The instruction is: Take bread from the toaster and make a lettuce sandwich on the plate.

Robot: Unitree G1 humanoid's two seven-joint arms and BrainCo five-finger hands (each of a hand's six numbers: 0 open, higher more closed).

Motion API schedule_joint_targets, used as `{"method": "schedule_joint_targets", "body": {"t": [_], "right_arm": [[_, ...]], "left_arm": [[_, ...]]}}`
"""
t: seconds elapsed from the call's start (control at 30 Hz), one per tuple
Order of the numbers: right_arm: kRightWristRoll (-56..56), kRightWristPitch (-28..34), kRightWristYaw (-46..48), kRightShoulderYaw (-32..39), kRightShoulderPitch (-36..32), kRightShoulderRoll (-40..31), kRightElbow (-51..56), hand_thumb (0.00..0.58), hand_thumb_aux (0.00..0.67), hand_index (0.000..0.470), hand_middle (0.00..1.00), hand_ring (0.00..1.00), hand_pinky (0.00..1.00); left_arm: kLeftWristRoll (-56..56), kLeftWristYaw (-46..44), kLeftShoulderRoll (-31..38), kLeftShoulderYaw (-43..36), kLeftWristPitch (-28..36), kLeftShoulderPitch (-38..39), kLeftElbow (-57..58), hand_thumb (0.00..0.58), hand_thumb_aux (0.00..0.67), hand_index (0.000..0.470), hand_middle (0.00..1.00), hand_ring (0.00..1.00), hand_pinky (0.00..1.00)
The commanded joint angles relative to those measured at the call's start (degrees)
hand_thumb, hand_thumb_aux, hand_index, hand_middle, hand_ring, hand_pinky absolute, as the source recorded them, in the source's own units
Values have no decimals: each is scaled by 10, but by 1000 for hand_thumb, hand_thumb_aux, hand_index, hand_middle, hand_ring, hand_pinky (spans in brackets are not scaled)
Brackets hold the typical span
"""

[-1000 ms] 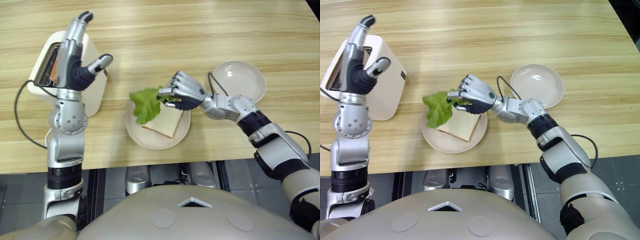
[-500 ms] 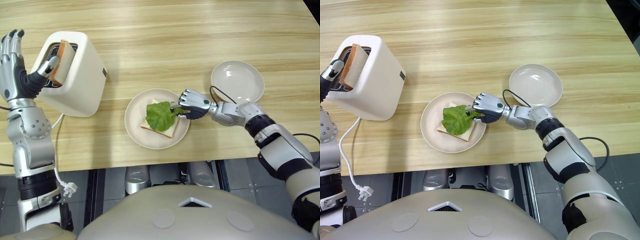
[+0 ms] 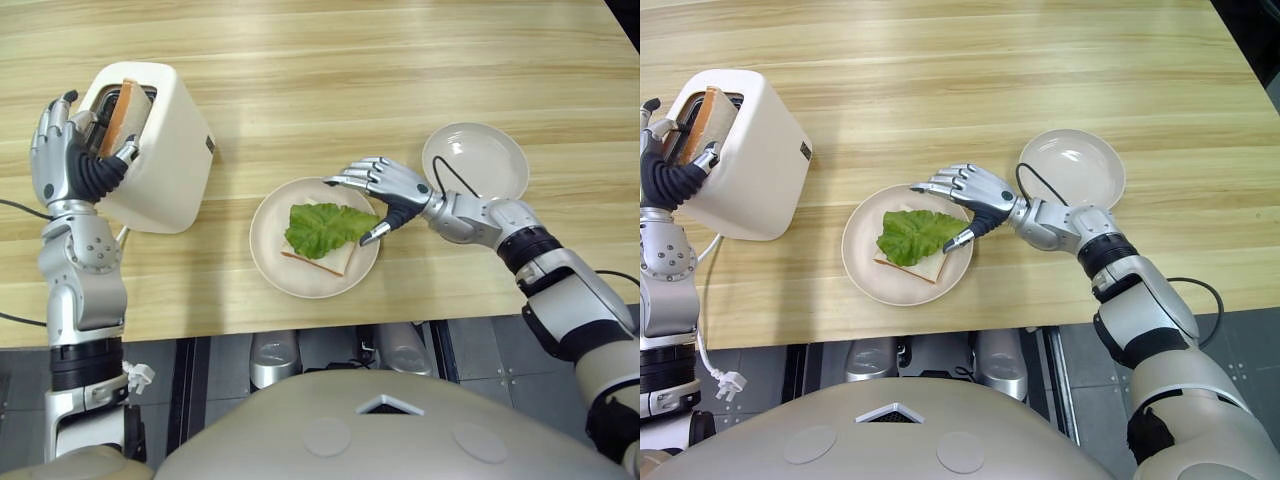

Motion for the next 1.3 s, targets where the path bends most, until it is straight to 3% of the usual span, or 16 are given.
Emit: {"method": "schedule_joint_targets", "body": {"t": [0.03, 0.37, 0.4, 0.43, 0.47, 0.73, 0.87, 1.03, 1.3], "right_arm": [[12, 5, 3, -17, 8, -6, -13, 0, 0, 0, 0, 0, 0], [9, 14, -23, -39, 19, -9, -26, 0, 0, 0, 0, 0, 0], [9, 16, -30, -42, 18, -10, -27, 0, 0, 0, 0, 0, 0], [9, 18, -36, -45, 17, -10, -28, 0, 0, 0, 0, 0, 0], [9, 19, -44, -48, 16, -10, -31, 0, 0, 0, 0, 0, 0], [14, 41, -84, -78, 22, -11, -56, 0, 0, 0, 0, 0, 0], [18, 48, -94, -93, 26, -14, -70, 0, 0, 0, 0, 0, 0], [35, 41, -98, -121, 37, -23, -111, 0, 0, 0, 0, 0, 0], [50, 36, -87, -146, 58, -24, -136, 0, 0, 0, 0, 0, 0]], "left_arm": [[-9, -15, 6, -7, 10, -6, 8, 580, 670, 460, 0, 0, 0], [-65, 1, -3, 12, -12, -42, 10, 580, 670, 460, 0, 0, 0], [-76, 4, -7, 15, -20, -46, -2, 580, 670, 460, 231, 231, 231], [-84, 8, -10, 21, -28, -50, -16, 580, 670, 460, 537, 537, 537], [-96, 13, -13, 29, -37, -56, -34, 580, 670, 460, 1000, 1000, 1000], [-135, 47, -18, 101, -70, -93, -139, 580, 670, 460, 1000, 1000, 1000], [-173, 21, -23, 104, -70, -106, -185, 580, 670, 460, 1000, 1000, 1000], [-290, -81, -62, 31, -37, -98, -195, 580, 670, 460, 1000, 1000, 1000], [-390, -228, -115, -104, -47, -79, -47, 580, 670, 460, 1000, 1000, 1000]]}}
